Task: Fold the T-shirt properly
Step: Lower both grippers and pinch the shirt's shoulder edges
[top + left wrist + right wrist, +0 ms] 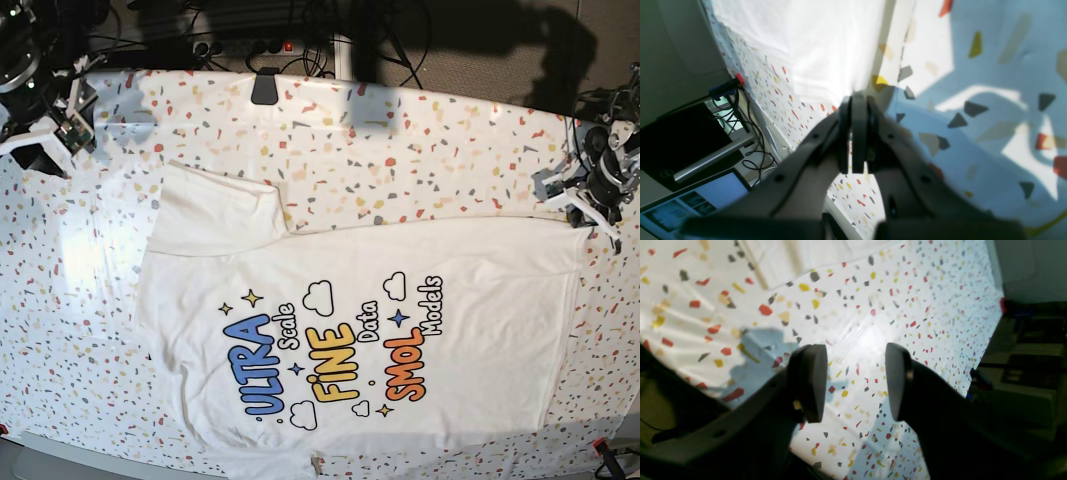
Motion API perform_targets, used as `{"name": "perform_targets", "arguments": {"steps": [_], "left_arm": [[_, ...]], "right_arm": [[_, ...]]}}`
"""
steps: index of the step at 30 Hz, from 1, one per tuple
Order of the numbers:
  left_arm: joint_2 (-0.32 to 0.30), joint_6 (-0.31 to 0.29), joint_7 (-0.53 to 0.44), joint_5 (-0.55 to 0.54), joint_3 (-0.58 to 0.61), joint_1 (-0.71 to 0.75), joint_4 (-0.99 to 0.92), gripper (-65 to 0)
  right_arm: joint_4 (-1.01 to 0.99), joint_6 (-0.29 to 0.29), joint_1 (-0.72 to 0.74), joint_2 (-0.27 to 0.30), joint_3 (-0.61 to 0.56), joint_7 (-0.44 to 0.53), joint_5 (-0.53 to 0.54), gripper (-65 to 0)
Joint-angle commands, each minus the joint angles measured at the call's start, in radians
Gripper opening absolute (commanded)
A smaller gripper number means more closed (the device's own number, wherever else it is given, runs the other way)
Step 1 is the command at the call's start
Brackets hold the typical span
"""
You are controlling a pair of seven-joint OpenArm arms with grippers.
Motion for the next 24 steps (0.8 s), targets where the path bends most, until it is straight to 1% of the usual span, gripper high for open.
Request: {"name": "perform_targets", "arguments": {"steps": [1,3,7,8,10,11,12,15,18,22,24], "left_arm": [[-0.025,0.018,0.0,0.003,-0.011,-0.014,0.011,-65.0],[-0.025,0.018,0.0,0.0,-0.011,-0.014,0.011,-65.0],[-0.025,0.018,0.0,0.0,-0.011,-0.014,0.011,-65.0],[-0.025,0.018,0.0,0.0,-0.011,-0.014,0.011,-60.9],[-0.025,0.018,0.0,0.0,-0.011,-0.014,0.011,-49.3],[-0.025,0.018,0.0,0.0,-0.011,-0.014,0.011,-45.0],[-0.025,0.018,-0.001,0.0,-0.011,-0.014,0.011,-42.5],[-0.025,0.018,-0.006,0.0,-0.011,-0.014,0.011,-41.7],[-0.024,0.018,-0.037,0.0,-0.011,-0.014,0.011,-41.7],[0.003,0.018,-0.041,0.0,-0.011,-0.014,0.011,-41.8],[0.017,0.018,-0.037,0.001,-0.011,-0.014,0.011,-41.8]], "right_arm": [[0.014,-0.011,-0.003,0.013,0.009,0.013,0.001,-36.3],[0.014,-0.005,-0.003,0.013,0.009,0.012,0.001,-36.3],[0.014,0.048,-0.003,0.013,0.009,0.01,0.002,-36.3],[0.014,0.057,-0.003,0.013,0.009,0.01,0.001,-36.3],[0.014,0.057,-0.003,0.013,0.009,0.01,0.001,-36.3],[0.014,0.057,-0.003,0.013,0.009,0.01,0.001,-36.3],[0.014,0.057,-0.003,0.013,0.009,0.01,0.002,-36.3],[0.014,0.057,-0.003,0.013,0.009,0.01,0.001,-36.3],[0.014,0.057,-0.003,0.013,0.009,0.01,0.002,-36.3],[0.014,0.056,-0.003,0.01,0.009,0.01,0.005,-36.3],[0.014,0.056,-0.003,0.011,0.009,0.01,0.029,-36.3]]}}
